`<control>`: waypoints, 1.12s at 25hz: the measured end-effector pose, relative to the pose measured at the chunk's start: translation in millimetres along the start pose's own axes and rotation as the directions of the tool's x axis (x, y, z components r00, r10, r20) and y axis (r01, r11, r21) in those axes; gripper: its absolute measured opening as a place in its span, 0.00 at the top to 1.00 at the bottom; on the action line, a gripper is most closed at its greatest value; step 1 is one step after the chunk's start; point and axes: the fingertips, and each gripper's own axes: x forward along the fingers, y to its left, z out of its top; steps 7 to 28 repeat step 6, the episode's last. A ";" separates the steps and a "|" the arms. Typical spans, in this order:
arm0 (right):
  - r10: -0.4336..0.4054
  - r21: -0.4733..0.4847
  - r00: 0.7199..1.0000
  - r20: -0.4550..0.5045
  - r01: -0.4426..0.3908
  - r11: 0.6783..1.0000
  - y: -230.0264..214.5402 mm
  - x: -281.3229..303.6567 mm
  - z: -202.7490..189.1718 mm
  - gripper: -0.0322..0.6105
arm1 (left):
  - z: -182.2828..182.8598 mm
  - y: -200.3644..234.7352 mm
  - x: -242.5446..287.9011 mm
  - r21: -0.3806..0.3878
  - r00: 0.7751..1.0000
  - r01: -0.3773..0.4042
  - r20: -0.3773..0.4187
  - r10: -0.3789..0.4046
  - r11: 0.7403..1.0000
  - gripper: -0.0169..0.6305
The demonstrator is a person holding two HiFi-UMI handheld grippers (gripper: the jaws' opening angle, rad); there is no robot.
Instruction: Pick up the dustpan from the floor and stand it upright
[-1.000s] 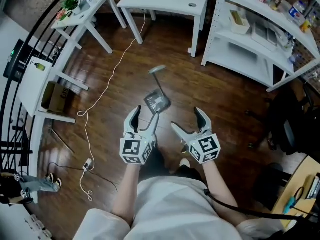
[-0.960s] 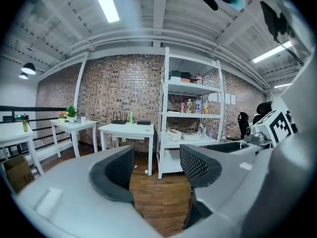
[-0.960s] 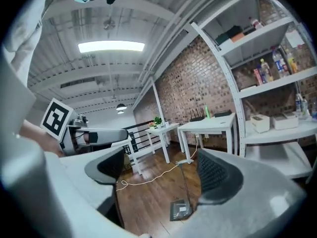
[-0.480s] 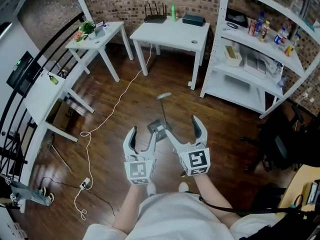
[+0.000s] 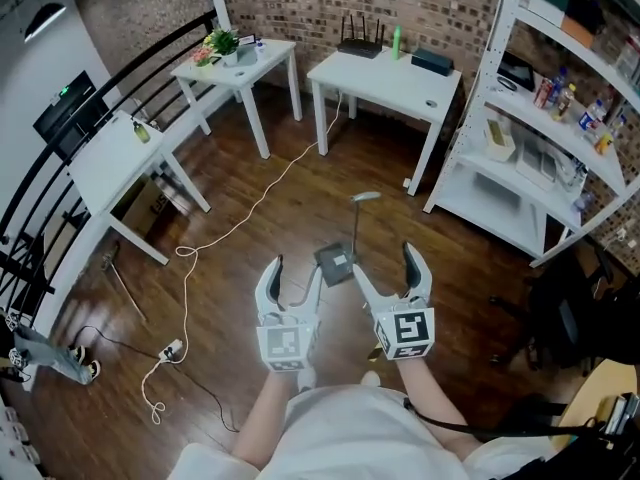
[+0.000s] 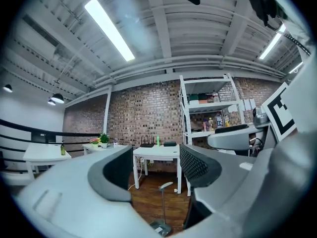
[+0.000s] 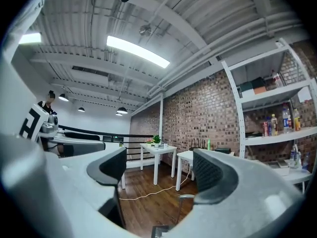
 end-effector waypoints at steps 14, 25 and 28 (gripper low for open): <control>0.024 -0.014 1.000 0.014 -0.023 1.000 28.5 11.5 5.6 0.32 | 3.7 26.6 -13.3 0.007 1.000 -0.026 0.012 0.026 1.000 0.51; 0.024 -0.014 1.000 0.014 -0.023 1.000 28.5 11.5 5.6 0.32 | 3.7 26.6 -13.3 0.007 1.000 -0.026 0.012 0.026 1.000 0.51; 0.024 -0.014 1.000 0.014 -0.023 1.000 28.5 11.5 5.6 0.32 | 3.7 26.6 -13.3 0.007 1.000 -0.026 0.012 0.026 1.000 0.51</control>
